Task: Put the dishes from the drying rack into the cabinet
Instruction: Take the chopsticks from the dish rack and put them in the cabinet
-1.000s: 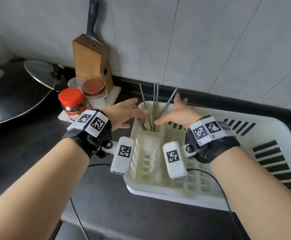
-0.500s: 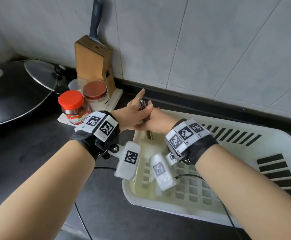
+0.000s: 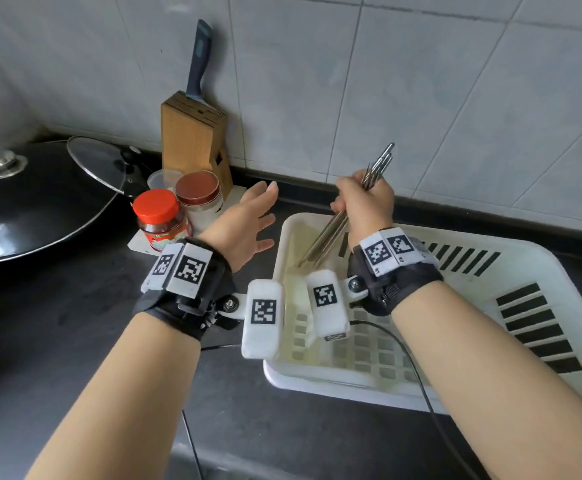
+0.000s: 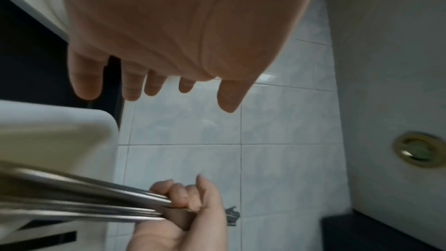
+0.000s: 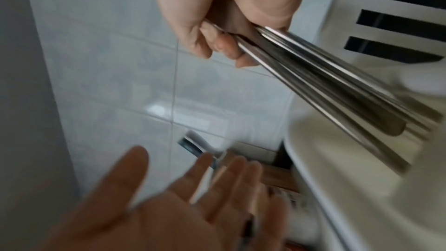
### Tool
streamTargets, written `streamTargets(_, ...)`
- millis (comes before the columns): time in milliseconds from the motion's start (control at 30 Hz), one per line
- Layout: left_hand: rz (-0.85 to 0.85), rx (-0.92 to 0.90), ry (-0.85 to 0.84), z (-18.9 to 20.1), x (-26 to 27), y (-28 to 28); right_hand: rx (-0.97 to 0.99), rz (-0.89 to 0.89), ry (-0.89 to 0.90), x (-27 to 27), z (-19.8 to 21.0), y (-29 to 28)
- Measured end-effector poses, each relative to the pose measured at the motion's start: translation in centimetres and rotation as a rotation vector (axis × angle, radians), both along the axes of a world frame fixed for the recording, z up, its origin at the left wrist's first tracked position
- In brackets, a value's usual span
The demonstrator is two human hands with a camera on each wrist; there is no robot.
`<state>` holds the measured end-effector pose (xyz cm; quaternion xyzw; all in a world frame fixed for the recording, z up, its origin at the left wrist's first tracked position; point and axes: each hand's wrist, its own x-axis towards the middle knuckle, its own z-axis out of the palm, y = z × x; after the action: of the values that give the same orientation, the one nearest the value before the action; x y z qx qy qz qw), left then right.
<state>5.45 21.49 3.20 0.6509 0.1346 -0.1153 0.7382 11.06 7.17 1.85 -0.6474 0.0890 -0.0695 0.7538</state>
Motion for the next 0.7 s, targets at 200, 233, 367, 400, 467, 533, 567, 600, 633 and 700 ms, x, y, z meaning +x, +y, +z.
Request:
streamTargets(200,-0.146,0.110,-0.223,1.4,-2.0,-4.1,0.470,-0.242,-0.151,-3.9,2.9,-4.5)
streamTargets(233,-0.184,0.109,-0.247,1.3,-2.4,-5.2,0.513,-0.278,-0.157,-5.0,3.0,-5.7)
streamTargets(367,-0.313,0.138,-0.268,0.4,-4.3,-9.6,0.652,-0.431,-0.161,-9.7,2.2,-10.6)
streamTargets(400,-0.313,0.155,-0.272,0.1,-4.7,-10.2,0.672,-0.468,-0.163,-11.0,1.8,-11.9)
streamTargets(467,-0.280,0.186,-0.271,-0.4,-5.2,-10.6,0.716,-0.532,-0.178,-13.3,0.9,-14.3)
streamTargets(533,-0.219,0.200,-0.259,-0.6,-5.8,-10.1,0.755,-0.565,-0.183,-14.9,0.1,-16.0)
streamTargets(567,-0.174,0.192,-0.246,-0.6,-6.2,-9.7,0.763,-0.570,-0.178,-15.2,-0.2,-16.5)
streamTargets(600,-0.126,0.183,-0.234,-0.6,-6.5,-9.3,0.762,-0.573,-0.167,-15.5,-0.5,-16.8)
streamTargets(633,-0.091,0.183,-0.229,-0.7,-6.7,-8.9,0.756,-0.577,-0.154,-15.7,-0.8,-17.0)
streamTargets(700,-0.044,0.202,-0.224,-0.9,-7.0,-8.2,0.735,-0.570,-0.123,-16.2,-1.2,-16.6)
